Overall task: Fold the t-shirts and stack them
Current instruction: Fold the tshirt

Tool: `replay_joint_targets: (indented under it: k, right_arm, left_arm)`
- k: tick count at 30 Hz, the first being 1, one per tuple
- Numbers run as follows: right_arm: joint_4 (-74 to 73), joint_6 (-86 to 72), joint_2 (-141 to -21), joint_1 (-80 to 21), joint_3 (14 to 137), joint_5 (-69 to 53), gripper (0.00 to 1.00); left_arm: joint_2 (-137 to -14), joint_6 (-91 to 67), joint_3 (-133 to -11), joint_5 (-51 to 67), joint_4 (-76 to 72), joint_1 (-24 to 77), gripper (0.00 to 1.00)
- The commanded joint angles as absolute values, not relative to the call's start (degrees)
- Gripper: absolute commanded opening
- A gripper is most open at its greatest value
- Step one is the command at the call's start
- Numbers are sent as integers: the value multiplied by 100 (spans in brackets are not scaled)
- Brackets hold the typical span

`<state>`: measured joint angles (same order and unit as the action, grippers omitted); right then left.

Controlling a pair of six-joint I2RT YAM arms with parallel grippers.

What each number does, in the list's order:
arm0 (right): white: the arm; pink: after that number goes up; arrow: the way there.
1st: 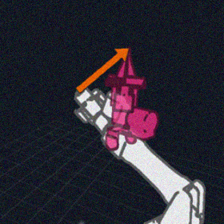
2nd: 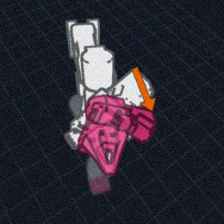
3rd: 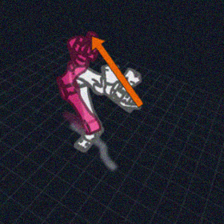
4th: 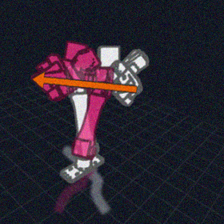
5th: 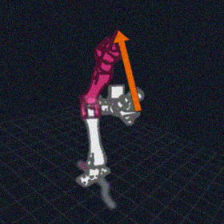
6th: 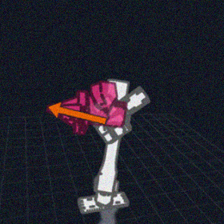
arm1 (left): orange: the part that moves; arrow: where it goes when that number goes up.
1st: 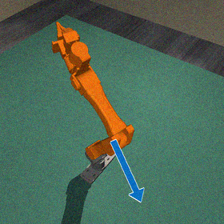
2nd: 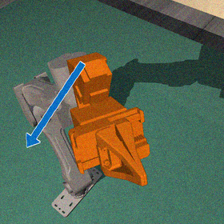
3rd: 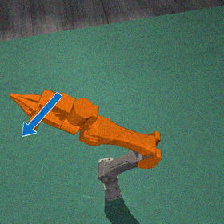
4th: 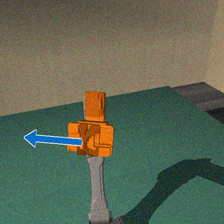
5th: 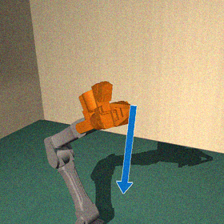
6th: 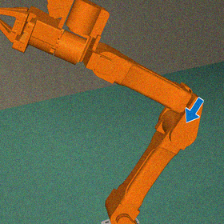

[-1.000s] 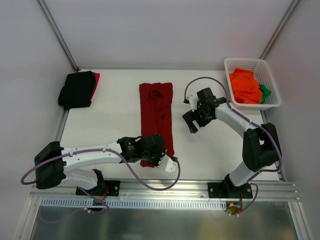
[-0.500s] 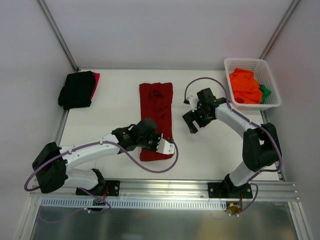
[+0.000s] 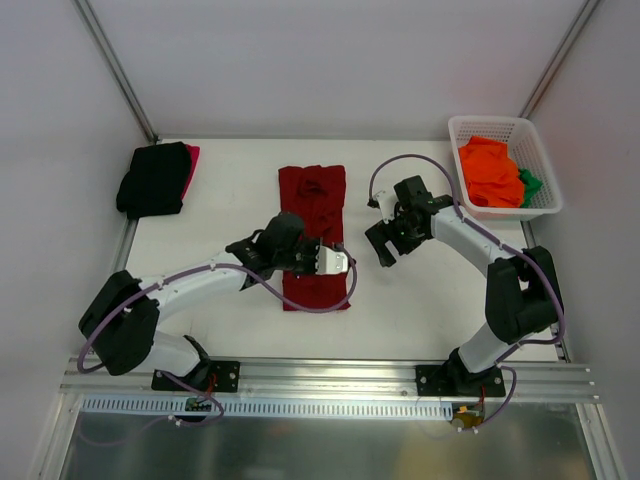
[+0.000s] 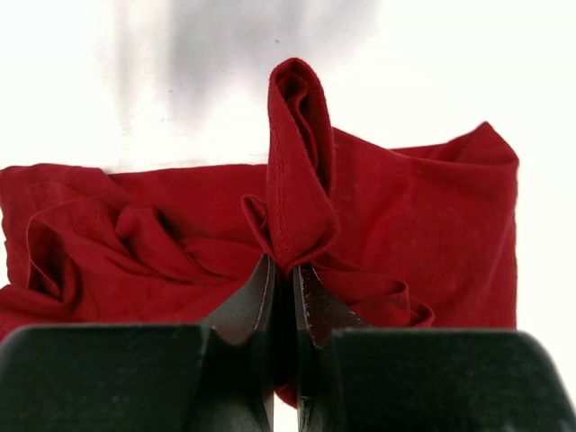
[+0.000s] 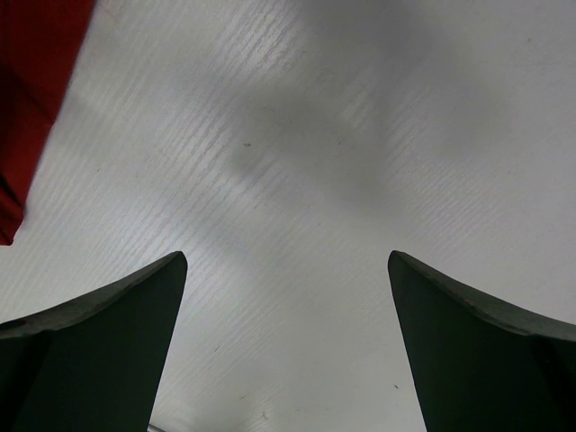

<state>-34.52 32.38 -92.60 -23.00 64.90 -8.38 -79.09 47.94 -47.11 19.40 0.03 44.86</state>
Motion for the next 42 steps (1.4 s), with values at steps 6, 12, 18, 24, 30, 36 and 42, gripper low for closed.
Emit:
replay_joint_targets:
  k: [6, 12, 18, 24, 30, 36, 42]
  right_arm:
    - [-3480, 3217, -8982, -2303, 6442, -879, 99]
    - [-3481, 3217, -8974, -2303, 6442, -905, 99]
    - [-3480, 3208, -8965, -2303, 6451, -923, 99]
    - [-3489, 3208, -8947, -2303, 6442, -932, 99]
    - [-3498, 3208, -8947, -2303, 6434, -958, 99]
    - [-3507, 3208, -8965, -2311, 6469, -993, 99]
    - [-3507, 3217, -8886, -2312, 6451, -1002, 99]
  left_arm:
    - [-8507, 4685, -5027, 2487, -729, 4211, 1]
    - [-8815, 4667, -5089, 2400, -773, 4070, 1]
    - [-9043, 4676, -5098, 2356, -887, 3867, 1]
    - [-9351, 4606, -5212, 2215, -1019, 3744, 99]
    - [-9483, 4623, -5089, 1679, -1801, 3709, 99]
    - [-9623, 4640, -5659, 1056, -2013, 3542, 99]
    - [-10081, 4659, -6669, 580, -1987, 2982, 99]
